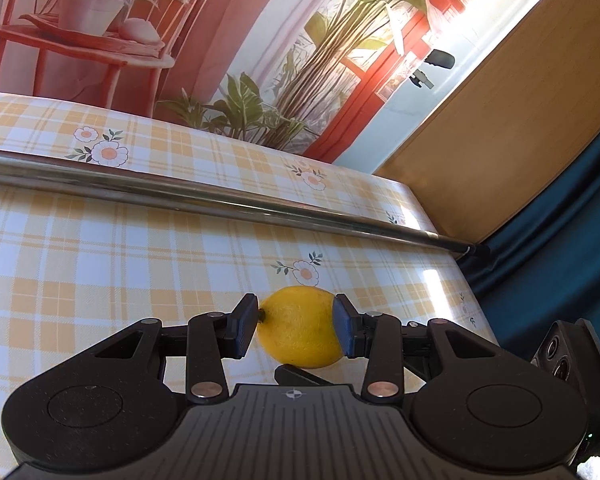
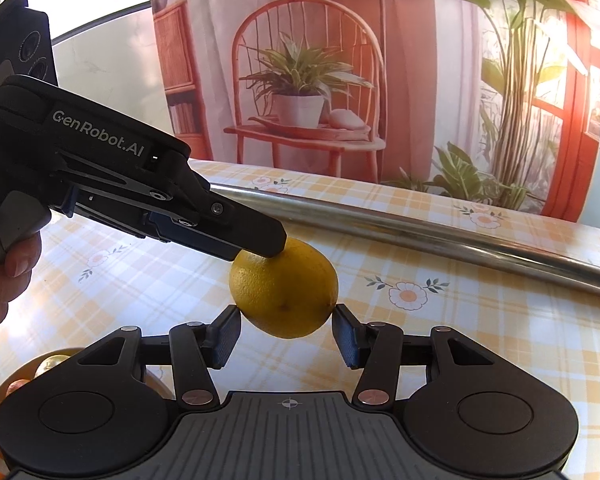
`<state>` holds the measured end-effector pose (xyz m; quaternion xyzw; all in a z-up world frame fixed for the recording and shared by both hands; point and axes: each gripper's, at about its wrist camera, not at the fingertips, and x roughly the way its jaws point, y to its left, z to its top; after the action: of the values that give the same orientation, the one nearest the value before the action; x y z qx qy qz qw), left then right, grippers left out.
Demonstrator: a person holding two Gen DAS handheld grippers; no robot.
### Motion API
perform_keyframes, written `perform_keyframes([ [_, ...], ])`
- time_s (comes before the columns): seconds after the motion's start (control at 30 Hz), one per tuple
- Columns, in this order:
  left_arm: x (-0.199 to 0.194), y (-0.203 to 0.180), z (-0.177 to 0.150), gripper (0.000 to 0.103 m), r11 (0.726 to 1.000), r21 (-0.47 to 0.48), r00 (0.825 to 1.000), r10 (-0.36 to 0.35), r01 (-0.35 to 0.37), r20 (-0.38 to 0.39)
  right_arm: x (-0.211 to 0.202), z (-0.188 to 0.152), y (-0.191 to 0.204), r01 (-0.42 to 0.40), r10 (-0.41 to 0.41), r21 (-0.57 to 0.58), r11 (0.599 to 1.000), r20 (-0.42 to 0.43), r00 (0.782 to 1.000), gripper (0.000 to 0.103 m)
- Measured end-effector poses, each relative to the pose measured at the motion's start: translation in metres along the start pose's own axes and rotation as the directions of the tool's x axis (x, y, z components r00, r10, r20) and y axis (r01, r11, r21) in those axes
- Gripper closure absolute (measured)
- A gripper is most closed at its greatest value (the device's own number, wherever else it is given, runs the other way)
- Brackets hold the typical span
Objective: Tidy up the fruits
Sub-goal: 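Carry the held lemon with the left tool over the white plate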
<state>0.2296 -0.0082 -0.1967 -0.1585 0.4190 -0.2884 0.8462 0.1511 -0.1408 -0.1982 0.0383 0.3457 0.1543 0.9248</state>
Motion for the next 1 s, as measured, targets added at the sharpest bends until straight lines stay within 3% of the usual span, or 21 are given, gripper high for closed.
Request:
perform_keyframes([
  [0.5, -0.066, -0.024, -0.043, 0.06, 1.0, 0.021, 0.999, 0.011, -0.011, 0.036, -0.064, -0.014, 0.048, -0.026, 0.027, -0.046, 0.999, 0.027, 0.999, 0.056],
  [1.0, -0.11, -0.031, -0.091, 0.06, 0.999, 0.024, 0.998, 0.048, -0.048, 0.028, -0.099, -0.042, 0.093, -0.072, 0.072, -0.038, 0.997, -0.022, 0.997, 0.056],
])
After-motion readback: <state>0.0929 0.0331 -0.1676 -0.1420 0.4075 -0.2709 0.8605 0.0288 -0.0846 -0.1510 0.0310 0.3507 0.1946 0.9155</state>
